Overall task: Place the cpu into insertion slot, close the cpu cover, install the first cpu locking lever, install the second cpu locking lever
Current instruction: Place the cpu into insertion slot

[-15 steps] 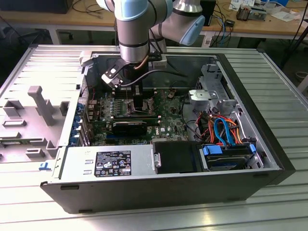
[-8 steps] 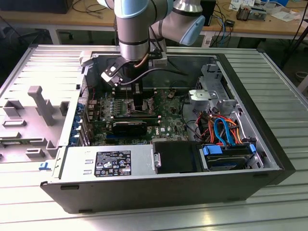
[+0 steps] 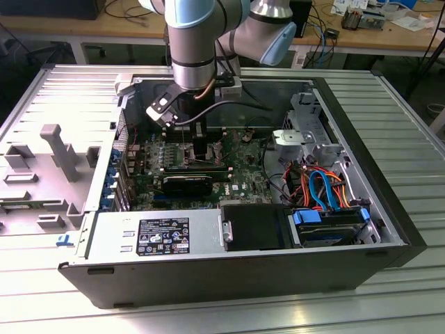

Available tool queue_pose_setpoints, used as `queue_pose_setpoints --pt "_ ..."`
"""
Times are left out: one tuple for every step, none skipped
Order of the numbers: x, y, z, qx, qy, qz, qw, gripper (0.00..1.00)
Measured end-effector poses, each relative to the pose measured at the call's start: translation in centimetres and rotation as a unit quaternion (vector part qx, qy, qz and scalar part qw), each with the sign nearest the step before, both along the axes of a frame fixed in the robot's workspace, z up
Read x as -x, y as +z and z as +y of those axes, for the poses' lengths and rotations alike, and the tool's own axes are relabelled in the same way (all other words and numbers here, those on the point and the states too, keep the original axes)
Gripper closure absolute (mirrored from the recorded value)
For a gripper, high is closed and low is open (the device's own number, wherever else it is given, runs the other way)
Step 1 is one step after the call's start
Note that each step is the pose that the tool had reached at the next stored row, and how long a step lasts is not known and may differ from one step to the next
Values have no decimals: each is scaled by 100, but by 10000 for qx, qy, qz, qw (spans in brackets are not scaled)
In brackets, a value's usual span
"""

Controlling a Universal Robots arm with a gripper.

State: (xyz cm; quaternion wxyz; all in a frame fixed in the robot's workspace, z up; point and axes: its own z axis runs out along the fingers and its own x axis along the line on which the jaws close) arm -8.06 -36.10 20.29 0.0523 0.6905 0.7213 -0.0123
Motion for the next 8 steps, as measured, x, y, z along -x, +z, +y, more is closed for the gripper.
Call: queue_pose_setpoints --pt "0 -4 0 0 0 0 10000 38" --pt "0 -7 0 -1 0 0 10000 38" --pt "-1 -13 0 -2 0 0 10000 38" --pt "-1 -19 0 -5 0 0 10000 38" --pt "-1 -23 0 -9 0 0 10000 38" --pt "-1 -28 0 -14 0 0 10000 38" --pt "-3 -34 -1 -26 1 1 10000 38" --pt "-4 -36 -2 -37 2 0 10000 38"
